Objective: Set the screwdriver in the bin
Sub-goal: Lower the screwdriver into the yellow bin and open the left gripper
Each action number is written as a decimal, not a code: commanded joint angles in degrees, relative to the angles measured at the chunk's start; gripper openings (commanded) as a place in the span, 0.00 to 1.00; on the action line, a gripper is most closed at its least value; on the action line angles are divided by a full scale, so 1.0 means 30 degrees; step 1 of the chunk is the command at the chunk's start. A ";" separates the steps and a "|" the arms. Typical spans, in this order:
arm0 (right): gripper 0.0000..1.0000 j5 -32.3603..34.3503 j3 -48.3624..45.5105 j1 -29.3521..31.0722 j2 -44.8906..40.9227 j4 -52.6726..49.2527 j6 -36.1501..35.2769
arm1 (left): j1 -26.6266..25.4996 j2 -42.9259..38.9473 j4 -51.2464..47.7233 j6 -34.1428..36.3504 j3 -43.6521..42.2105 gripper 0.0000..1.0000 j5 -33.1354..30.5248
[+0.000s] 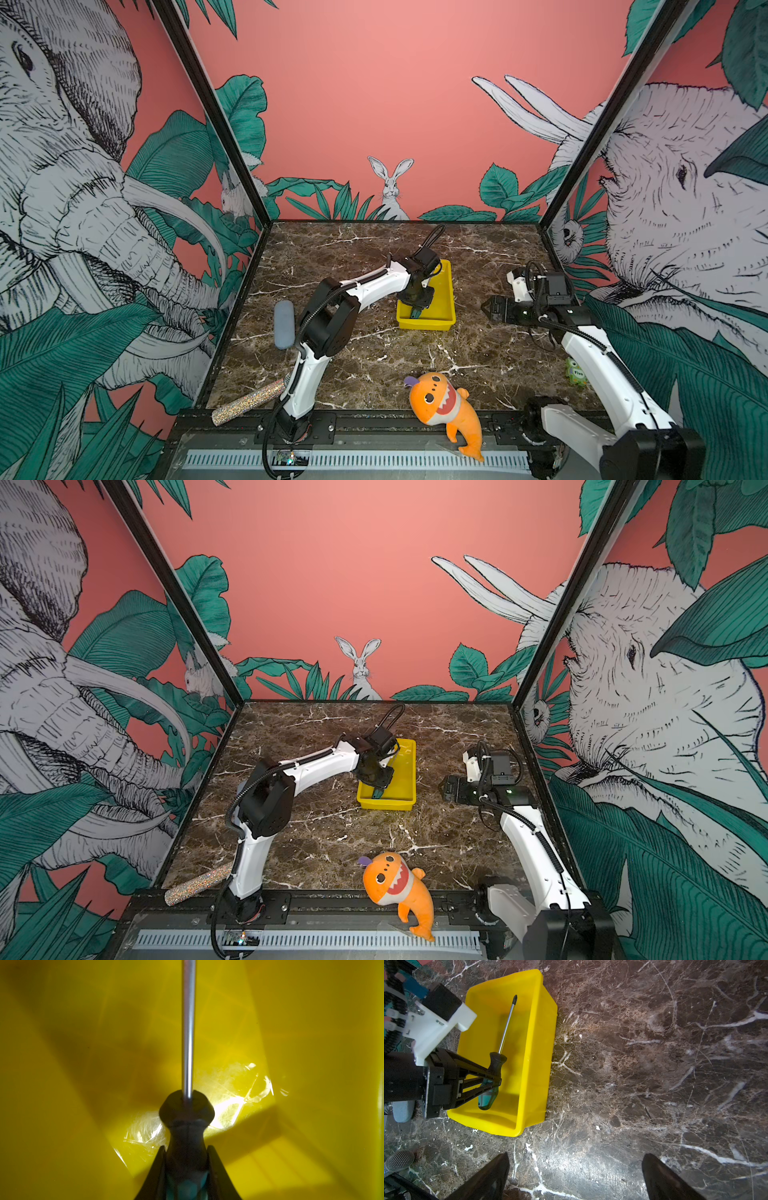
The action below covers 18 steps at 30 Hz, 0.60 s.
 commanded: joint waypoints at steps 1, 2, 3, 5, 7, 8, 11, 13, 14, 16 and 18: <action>0.99 0.0208 -0.0179 -0.0077 -0.0013 0.0220 -0.0225 | -0.0062 0.0282 0.0151 0.0250 0.0800 0.13 0.0259; 0.99 0.0208 -0.0179 -0.0080 0.0012 0.0198 -0.0229 | -0.0035 0.0389 0.0213 0.0251 0.0844 0.13 0.0343; 0.99 0.0183 -0.0146 -0.0084 0.0049 0.0220 -0.0257 | -0.0054 0.0479 0.0296 0.0251 0.0876 0.15 0.0423; 0.99 0.0165 -0.0142 -0.0079 0.0079 0.0213 -0.0258 | -0.0054 0.0649 0.0385 0.0221 0.0912 0.18 0.0529; 0.99 0.0149 -0.0153 -0.0097 0.0071 0.0250 -0.0243 | -0.0049 0.0867 0.0337 0.0236 0.1026 0.19 0.0604; 0.99 0.0150 -0.0150 -0.0090 0.0085 0.0250 -0.0258 | -0.0054 0.0944 0.0306 0.0251 0.1078 0.20 0.0589; 0.99 0.0178 -0.0124 -0.0078 0.0108 0.0250 -0.0258 | -0.0047 0.1112 0.0188 0.0309 0.1224 0.22 0.0643; 0.99 0.0192 -0.0146 -0.0079 0.0135 0.0269 -0.0258 | -0.0062 0.1114 0.0272 0.0309 0.1234 0.25 0.0658; 0.99 0.0185 -0.0145 -0.0078 0.0166 0.0253 -0.0258 | -0.0056 0.1113 0.0301 0.0309 0.1242 0.25 0.0678; 0.99 0.0193 -0.0114 -0.0064 0.0209 0.0250 -0.0264 | -0.0057 0.1113 0.0377 0.0309 0.1246 0.27 0.0706; 0.99 0.0178 -0.0096 -0.0079 0.0239 0.0262 -0.0287 | -0.0040 0.1128 0.0535 0.0302 0.1256 0.33 0.0760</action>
